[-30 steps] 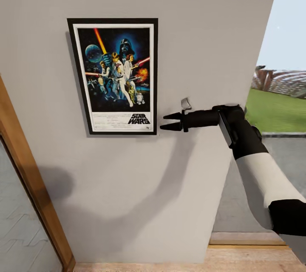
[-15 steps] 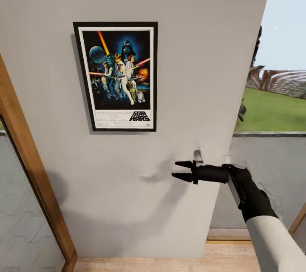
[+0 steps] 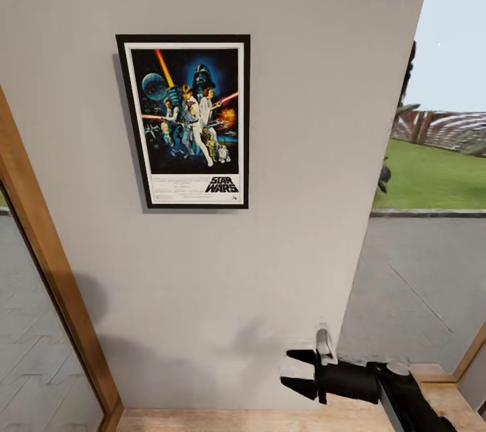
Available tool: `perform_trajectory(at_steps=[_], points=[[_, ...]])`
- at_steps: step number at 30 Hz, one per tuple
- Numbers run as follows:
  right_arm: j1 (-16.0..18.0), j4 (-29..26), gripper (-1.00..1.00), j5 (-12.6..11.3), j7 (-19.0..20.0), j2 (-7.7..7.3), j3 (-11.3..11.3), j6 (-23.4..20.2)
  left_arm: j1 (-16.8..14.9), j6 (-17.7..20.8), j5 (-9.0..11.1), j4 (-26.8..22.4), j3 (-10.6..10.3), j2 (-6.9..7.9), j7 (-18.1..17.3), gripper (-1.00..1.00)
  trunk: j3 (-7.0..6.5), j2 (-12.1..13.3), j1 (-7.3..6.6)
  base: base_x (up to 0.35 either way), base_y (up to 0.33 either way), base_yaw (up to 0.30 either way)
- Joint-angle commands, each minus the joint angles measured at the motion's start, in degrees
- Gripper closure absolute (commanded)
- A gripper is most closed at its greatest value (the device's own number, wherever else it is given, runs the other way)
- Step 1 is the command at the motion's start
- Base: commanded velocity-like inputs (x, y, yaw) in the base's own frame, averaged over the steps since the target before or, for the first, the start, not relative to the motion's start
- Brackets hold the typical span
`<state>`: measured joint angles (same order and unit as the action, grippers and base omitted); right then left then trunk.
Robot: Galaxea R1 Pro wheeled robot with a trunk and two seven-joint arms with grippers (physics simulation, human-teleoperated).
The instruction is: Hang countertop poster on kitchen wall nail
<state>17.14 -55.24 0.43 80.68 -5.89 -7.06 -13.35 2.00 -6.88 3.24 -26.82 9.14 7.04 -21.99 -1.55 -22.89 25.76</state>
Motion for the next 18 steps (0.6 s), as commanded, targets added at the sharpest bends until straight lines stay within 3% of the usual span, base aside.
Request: perform_trajectory(at_steps=[1, 2, 3, 7, 10, 14, 15, 18], points=[[-1.35, 3.47, -1.0, 0.06, -0.98, -0.43, -0.17, 0.09, 0.02, 0.1, 0.31, 0.43, 0.12, -0.04, -0.37, -1.0, 0.0, -0.03, 0.02, 0.0, 0.0, 0.0], [-1.82, 5.32, -1.0, 0.08, -1.62, -0.76, -0.2, 0.63, 0.02, 0.1, 0.32, 0.66, 0.1, -0.06, -0.36, -1.0, 0.0, -0.03, 0.02, 0.0, 0.0, 0.0], [-2.73, 12.3, -1.0, 0.09, -3.68, -1.95, -0.26, 3.84, 0.02, 0.11, 0.3, 1.29, 0.06, -0.07, -0.32, -1.0, 0.0, -0.03, 0.02, 0.0, 0.0, 0.0], [-3.44, 28.44, -1.0, 0.15, -7.35, -3.21, -0.24, 13.98, 0.02, 0.03, 0.26, 2.95, 0.1, -0.11, 0.82, -1.0, 0.0, -0.03, 0.02, 0.0, 0.0, 0.0], [-3.56, 34.65, -1.0, 0.16, -10.04, -3.8, -0.17, 16.48, 0.02, -0.18, 0.19, 3.78, 0.05, -0.1, 2.24, -1.0, 0.0, -0.03, 0.02, 0.0, 0.0, 0.0], [-3.65, 43.1, -1.0, 0.22, -16.76, -4.7, 0.08, 18.3, 0.02, -0.64, 0.16, 5.85, 0.02, -0.1, 6.73, -1.0, 0.0, -0.03, 0.02, 0.0, 0.0, 0.0], [-3.66, 46.06, -1.0, 0.24, -20.68, -4.83, 0.21, 18.64, 0.02, -0.75, 0.17, 6.87, 0.02, -0.1, 8.93, -1.0, 0.0, -0.03, 0.02, 0.0, 0.0, 0.0], [-3.68, 49.75, -1.0, 0.25, -27.27, -4.82, 0.34, 18.93, 0.02, -0.84, 0.16, 8.17, 0.01, -0.1, 11.84, -1.0, 0.0, -0.03, 0.02, 0.0, 0.0, 0.0]])
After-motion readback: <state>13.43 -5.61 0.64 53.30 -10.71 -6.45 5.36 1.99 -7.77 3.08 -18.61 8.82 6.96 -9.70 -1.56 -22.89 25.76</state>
